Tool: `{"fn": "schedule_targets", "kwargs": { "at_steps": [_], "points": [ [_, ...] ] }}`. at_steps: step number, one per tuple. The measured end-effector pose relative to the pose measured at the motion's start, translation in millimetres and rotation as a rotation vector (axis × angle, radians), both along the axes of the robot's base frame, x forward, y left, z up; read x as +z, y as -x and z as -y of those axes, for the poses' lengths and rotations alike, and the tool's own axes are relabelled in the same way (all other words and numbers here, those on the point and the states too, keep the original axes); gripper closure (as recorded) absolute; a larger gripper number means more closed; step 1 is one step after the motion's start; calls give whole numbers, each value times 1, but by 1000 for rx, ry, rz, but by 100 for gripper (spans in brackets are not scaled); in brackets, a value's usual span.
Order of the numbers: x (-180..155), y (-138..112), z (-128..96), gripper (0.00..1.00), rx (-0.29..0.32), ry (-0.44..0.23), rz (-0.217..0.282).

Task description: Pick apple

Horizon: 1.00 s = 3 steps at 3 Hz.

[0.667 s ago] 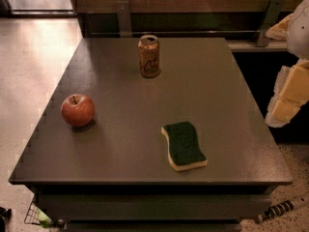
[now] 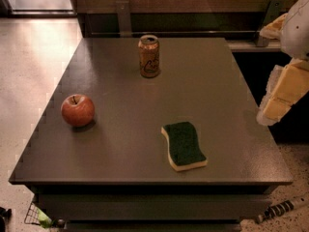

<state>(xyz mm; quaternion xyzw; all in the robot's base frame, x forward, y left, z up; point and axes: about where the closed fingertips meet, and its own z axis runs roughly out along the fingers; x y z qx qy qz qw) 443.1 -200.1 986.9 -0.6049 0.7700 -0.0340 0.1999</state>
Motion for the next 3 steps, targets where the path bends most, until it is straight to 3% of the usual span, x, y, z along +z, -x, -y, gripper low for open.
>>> {"fn": "schedule_targets", "kwargs": {
  "at_steps": [1, 2, 3],
  "points": [
    [-8, -6, -29, 0, 38, -117, 35],
    [-26, -17, -71, 0, 90, -287, 71],
    [-44, -35, -142, 0, 159, -519, 122]
  ]
}}
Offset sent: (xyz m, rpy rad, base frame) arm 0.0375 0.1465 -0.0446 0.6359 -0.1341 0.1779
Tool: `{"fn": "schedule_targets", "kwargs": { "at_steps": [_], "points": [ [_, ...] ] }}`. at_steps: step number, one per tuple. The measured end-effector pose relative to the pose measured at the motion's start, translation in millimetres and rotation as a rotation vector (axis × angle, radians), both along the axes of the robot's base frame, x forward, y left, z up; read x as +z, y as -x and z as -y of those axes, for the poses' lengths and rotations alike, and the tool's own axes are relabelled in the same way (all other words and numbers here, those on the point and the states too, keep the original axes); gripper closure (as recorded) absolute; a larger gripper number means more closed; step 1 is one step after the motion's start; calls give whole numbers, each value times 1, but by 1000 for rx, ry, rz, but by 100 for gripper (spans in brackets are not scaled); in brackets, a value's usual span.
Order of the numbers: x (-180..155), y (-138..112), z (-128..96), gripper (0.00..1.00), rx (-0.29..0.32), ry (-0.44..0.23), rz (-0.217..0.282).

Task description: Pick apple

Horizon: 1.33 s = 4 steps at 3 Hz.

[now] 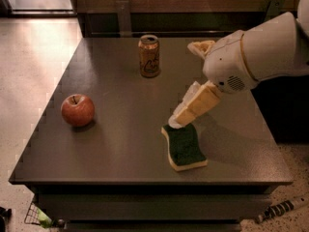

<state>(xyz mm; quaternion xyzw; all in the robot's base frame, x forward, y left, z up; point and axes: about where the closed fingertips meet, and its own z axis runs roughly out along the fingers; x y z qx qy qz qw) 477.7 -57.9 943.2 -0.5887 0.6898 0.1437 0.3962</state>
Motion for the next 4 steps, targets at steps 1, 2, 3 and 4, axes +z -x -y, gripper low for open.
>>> {"fn": "schedule_targets", "kwargs": {
  "at_steps": [1, 2, 3, 4],
  "points": [
    [-6, -12, -47, 0, 25, -103, 15],
    [-7, -17, -56, 0, 30, -109, 7],
    [-23, -34, -90, 0, 69, -120, -17],
    [-47, -52, -139, 0, 131, -170, -51]
  ]
}}
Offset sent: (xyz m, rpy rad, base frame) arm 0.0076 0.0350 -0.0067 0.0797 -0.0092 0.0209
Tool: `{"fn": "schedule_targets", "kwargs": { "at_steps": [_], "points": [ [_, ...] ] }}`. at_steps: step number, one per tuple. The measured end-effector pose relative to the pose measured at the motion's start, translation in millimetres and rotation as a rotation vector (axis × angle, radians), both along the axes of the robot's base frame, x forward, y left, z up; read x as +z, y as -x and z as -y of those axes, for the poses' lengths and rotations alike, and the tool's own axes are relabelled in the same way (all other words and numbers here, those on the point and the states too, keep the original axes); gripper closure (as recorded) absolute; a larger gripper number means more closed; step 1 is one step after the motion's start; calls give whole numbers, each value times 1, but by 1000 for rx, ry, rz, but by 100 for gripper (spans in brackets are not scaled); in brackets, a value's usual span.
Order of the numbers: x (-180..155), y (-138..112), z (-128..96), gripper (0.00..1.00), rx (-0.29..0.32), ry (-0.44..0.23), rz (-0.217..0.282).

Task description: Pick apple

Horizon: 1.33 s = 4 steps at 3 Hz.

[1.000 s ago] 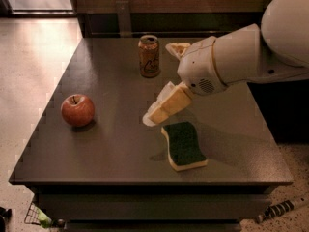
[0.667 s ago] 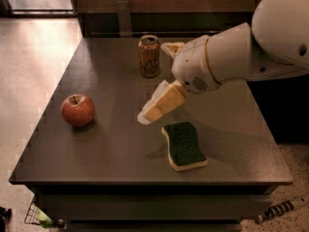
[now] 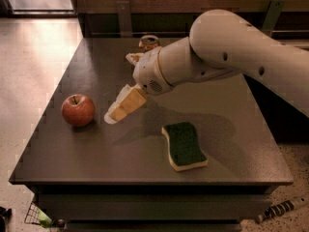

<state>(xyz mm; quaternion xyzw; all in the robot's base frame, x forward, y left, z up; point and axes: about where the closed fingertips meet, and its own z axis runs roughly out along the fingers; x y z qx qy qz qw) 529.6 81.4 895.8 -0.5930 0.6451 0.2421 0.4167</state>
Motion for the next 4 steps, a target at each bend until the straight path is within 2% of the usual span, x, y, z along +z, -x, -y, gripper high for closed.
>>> {"fn": "schedule_targets", "kwargs": {
  "at_steps": [1, 3, 4],
  "points": [
    [-11, -4, -25, 0, 37, -50, -17],
    [-45, 13, -82, 0, 124, -189, -78],
    [-52, 21, -99, 0, 156, -240, -92]
  ]
}}
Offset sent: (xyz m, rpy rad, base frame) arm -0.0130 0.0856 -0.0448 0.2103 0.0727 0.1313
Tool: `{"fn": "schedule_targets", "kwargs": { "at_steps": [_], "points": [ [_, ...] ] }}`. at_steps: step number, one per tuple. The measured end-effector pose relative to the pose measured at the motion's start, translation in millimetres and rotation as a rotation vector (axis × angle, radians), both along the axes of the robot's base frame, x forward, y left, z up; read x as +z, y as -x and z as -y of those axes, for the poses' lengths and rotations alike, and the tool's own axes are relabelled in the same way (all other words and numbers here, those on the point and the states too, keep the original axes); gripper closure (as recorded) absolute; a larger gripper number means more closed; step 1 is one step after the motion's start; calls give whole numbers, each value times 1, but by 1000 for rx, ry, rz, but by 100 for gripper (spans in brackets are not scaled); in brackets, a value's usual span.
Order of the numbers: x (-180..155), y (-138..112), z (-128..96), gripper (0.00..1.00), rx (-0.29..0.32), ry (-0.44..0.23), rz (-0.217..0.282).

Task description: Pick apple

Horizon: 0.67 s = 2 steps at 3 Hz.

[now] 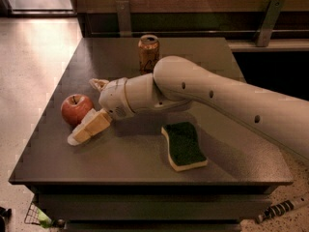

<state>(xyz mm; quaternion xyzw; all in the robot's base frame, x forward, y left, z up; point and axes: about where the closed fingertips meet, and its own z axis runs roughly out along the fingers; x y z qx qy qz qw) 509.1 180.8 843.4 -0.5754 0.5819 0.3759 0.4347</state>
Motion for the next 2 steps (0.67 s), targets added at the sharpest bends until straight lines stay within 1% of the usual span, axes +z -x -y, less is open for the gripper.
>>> {"fn": "schedule_targets", "kwargs": {
  "at_steps": [1, 2],
  "points": [
    [0, 5, -11, 15, 26, -40, 7],
    [7, 9, -20, 46, 56, -78, 29]
  ]
}}
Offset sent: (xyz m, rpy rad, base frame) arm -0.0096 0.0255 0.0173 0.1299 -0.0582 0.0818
